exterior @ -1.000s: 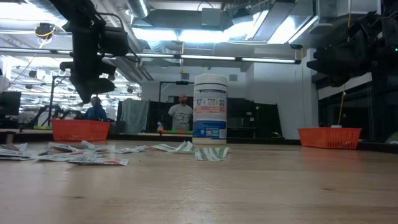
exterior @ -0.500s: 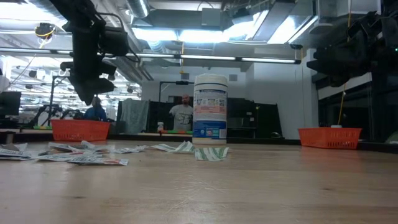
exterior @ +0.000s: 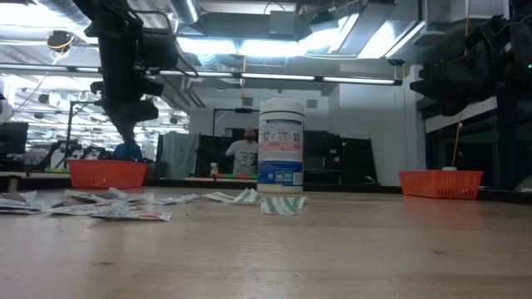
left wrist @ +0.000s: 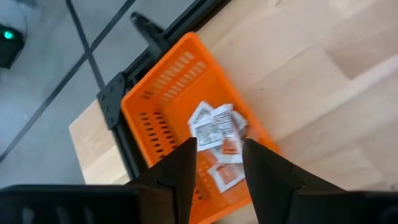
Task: Pick & Place First Aid Supplies
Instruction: Put the orange ointment pack into the left orange bin
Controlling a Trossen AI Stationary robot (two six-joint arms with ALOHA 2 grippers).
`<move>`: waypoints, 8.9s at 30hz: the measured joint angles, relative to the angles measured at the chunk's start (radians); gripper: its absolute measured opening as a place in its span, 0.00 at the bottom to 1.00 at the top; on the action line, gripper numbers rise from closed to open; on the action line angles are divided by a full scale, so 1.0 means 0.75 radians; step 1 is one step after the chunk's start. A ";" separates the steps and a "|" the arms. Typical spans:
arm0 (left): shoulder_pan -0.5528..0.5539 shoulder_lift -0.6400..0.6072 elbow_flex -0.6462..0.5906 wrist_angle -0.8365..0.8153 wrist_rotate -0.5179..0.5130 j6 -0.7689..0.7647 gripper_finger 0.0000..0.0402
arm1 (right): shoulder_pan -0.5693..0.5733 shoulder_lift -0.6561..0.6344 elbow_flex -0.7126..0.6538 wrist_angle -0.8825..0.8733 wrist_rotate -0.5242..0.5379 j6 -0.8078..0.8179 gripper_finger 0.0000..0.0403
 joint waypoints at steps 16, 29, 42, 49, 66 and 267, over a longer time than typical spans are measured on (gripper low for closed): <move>-0.503 0.000 0.000 0.352 0.058 -0.094 0.30 | 0.000 0.000 0.000 0.000 0.000 0.001 0.47; -0.951 0.000 0.000 0.697 0.033 -0.100 0.29 | 0.000 0.000 0.000 0.000 0.000 0.001 0.47; -1.228 0.175 0.000 0.764 0.081 -0.052 0.28 | 0.000 0.000 0.000 0.000 -0.001 0.003 0.47; -1.300 0.304 0.000 0.796 0.094 -0.047 0.28 | 0.000 0.000 -0.001 -0.001 -0.001 0.002 0.47; -1.050 0.541 0.000 1.016 0.343 0.074 0.28 | 0.001 0.000 0.000 -0.001 -0.001 0.002 0.47; -1.168 0.338 -0.004 0.826 0.283 -0.441 0.00 | 0.000 0.000 0.000 -0.001 -0.001 0.004 0.47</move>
